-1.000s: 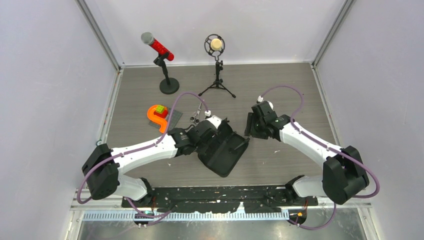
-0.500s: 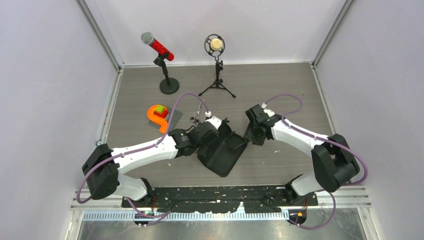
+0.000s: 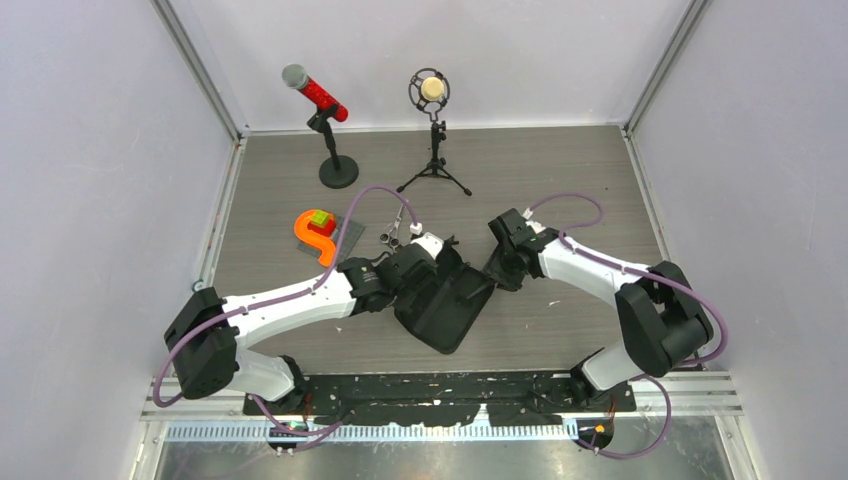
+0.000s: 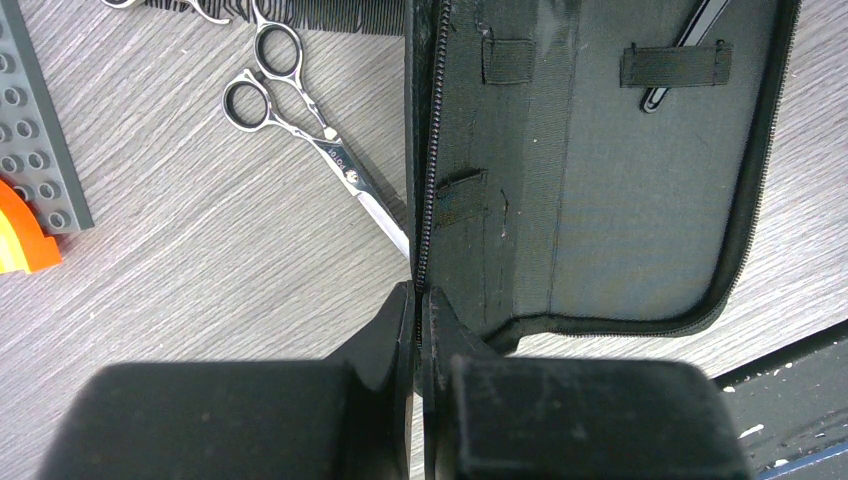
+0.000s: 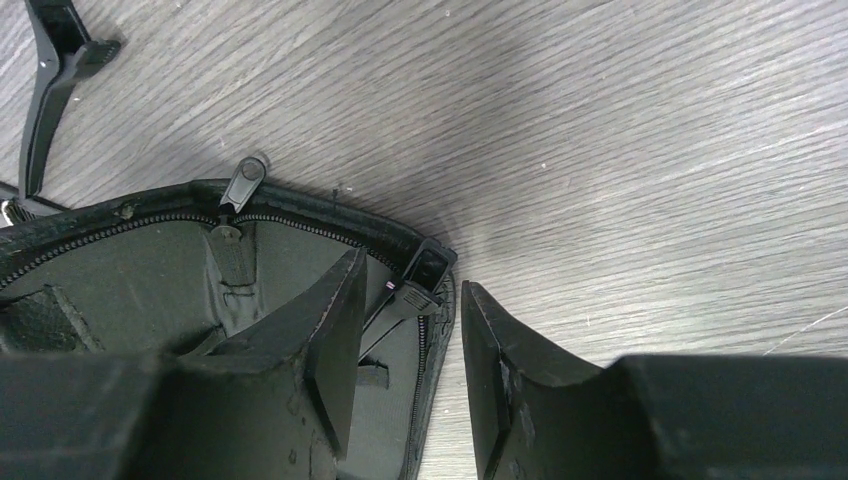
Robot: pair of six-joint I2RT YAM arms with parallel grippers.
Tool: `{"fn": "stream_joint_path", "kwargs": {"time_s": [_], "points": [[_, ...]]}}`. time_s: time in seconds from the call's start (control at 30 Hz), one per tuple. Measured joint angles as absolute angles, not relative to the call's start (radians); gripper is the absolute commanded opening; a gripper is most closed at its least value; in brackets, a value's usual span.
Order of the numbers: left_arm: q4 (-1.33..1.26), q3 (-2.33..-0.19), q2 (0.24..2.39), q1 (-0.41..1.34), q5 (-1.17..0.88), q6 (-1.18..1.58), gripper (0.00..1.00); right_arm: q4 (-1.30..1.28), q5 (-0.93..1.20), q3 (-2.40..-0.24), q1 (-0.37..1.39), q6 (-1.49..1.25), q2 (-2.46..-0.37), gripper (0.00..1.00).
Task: Sort the hair-cutting tools
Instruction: Place the haircut tool in the hairdressing tool bag.
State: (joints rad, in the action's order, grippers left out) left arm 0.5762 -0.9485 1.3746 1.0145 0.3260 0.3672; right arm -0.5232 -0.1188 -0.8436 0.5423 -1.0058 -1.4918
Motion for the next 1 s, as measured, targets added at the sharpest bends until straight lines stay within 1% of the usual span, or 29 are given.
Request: {"fn": "stream_joint_path", "kwargs": {"time_s": [0.03, 0.1, 0.23, 0.37, 0.43, 0.47, 0.5, 0.53, 0.57, 0.6, 0.63, 0.67, 0.7, 0.77, 0.83, 0.9, 1.0], "points": [[0.577, -0.949, 1.375, 1.015, 0.326, 0.367, 0.00, -0.522, -0.118, -0.844, 0.542, -1.005, -1.490, 0.07], [0.577, -0.949, 1.375, 1.015, 0.326, 0.366, 0.00, -0.514, -0.117, -0.843, 0.542, -1.000, -1.485, 0.06], [0.576, -0.949, 1.375, 1.015, 0.327, 0.362, 0.00, -0.435, -0.113, -0.806, 0.542, -0.959, -1.438, 0.05], [0.577, -0.949, 1.375, 1.015, 0.326, 0.362, 0.00, -0.318, -0.107, -0.702, 0.542, -0.908, -1.370, 0.06], [0.577, -0.949, 1.375, 1.015, 0.326, 0.363, 0.00, -0.298, -0.105, -0.668, 0.542, -0.900, -1.361, 0.14], [0.577, -0.949, 1.375, 1.015, 0.326, 0.363, 0.00, -0.296, -0.104, -0.657, 0.542, -0.897, -1.361, 0.29], [0.577, -0.949, 1.375, 1.015, 0.326, 0.363, 0.00, -0.295, -0.103, -0.654, 0.542, -0.897, -1.361, 0.33], [0.577, -0.949, 1.375, 1.015, 0.326, 0.363, 0.00, -0.295, -0.102, -0.654, 0.542, -0.897, -1.361, 0.43], [0.577, -0.949, 1.375, 1.015, 0.326, 0.363, 0.00, -0.291, -0.102, -0.654, 0.542, -0.898, -1.358, 0.49], [0.577, -0.949, 1.375, 1.015, 0.326, 0.363, 0.00, -0.291, -0.102, -0.654, 0.542, -0.900, -1.352, 0.60], [0.577, -0.949, 1.375, 1.015, 0.326, 0.363, 0.00, -0.292, -0.103, -0.654, 0.542, -0.904, -1.343, 0.66], [0.577, -0.949, 1.375, 1.015, 0.326, 0.363, 0.00, -0.294, -0.103, -0.654, 0.542, -0.912, -1.334, 0.76], [0.577, -0.949, 1.375, 1.015, 0.326, 0.363, 0.00, -0.302, -0.104, -0.658, 0.542, -0.915, -1.326, 0.83], [0.577, -0.949, 1.375, 1.015, 0.326, 0.363, 0.00, -0.327, -0.105, -0.676, 0.542, -0.923, -1.317, 0.88], [0.577, -0.949, 1.375, 1.015, 0.326, 0.363, 0.00, -0.356, -0.105, -0.704, 0.542, -0.925, -1.317, 0.89], [0.577, -0.949, 1.375, 1.015, 0.326, 0.363, 0.00, -0.379, -0.105, -0.727, 0.542, -0.927, -1.317, 0.89], [0.577, -0.949, 1.375, 1.015, 0.326, 0.363, 0.00, -0.406, -0.105, -0.755, 0.542, -0.930, -1.318, 0.85]]}}
